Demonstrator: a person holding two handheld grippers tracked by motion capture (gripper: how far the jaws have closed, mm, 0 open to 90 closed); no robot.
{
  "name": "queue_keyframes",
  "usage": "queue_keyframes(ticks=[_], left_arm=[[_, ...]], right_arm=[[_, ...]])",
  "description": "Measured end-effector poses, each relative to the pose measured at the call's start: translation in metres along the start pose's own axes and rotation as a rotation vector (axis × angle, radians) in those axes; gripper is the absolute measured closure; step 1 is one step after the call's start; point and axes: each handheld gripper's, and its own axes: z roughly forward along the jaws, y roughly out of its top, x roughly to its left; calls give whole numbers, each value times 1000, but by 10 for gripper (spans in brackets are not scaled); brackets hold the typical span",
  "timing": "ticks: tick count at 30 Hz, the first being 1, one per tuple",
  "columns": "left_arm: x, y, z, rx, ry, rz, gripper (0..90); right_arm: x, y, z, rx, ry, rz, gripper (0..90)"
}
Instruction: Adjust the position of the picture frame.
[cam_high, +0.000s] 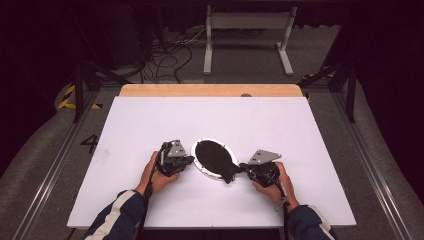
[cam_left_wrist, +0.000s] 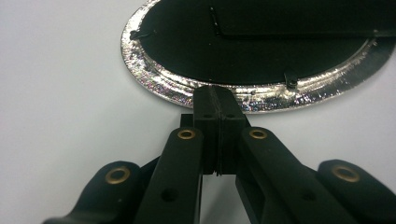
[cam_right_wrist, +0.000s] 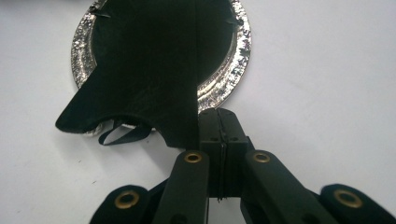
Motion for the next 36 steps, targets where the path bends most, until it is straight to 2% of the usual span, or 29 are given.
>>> queue_keyframes(ticks=[4, 9, 11, 13, 14, 17, 19, 21, 23, 26, 27, 31, 33, 36], left_arm=[[0, 0, -1, 3, 4, -4, 852], [-9, 1, -7, 18, -34, 15, 864], [-16, 2, -10, 21, -73, 30, 866], [-23, 2, -10, 51, -88, 69, 867], [-28, 1, -9, 59, -78, 89, 869], [-29, 2, -8, 58, -89, 87, 868], [-30, 2, -7, 46, -97, 62, 865], [-31, 2, -6, 42, -98, 59, 861], [-33, 4, -4, 42, -74, 74, 853], [-32, 4, -3, 37, -65, 76, 847], [-32, 5, -2, 32, -62, 65, 846], [-31, 7, 2, 23, -19, 79, 821], [-28, 8, 4, 18, -21, 69, 812], [-27, 8, 5, 12, -17, 64, 821]], right_arm=[[3, -2, -2, 3, 9, 6, 900], [8, 0, -2, 16, 1, -21, 900], [7, 0, -2, 16, 11, -22, 900], [6, -1, -2, 14, 18, -16, 900], [6, -1, -2, 14, 17, -20, 900], [7, -1, -2, 15, 15, -24, 900], [7, -1, -2, 16, 16, -24, 900], [7, 0, -2, 17, 17, -24, 900], [8, 0, -2, 20, 24, -25, 900], [10, 0, -3, 26, 16, -29, 900], [10, 0, -4, 27, 19, -22, 900], [12, -2, -6, 28, 35, 5, 900], [14, -4, -8, 24, 41, 32, 900], [17, -4, -9, 27, 45, 31, 900]])
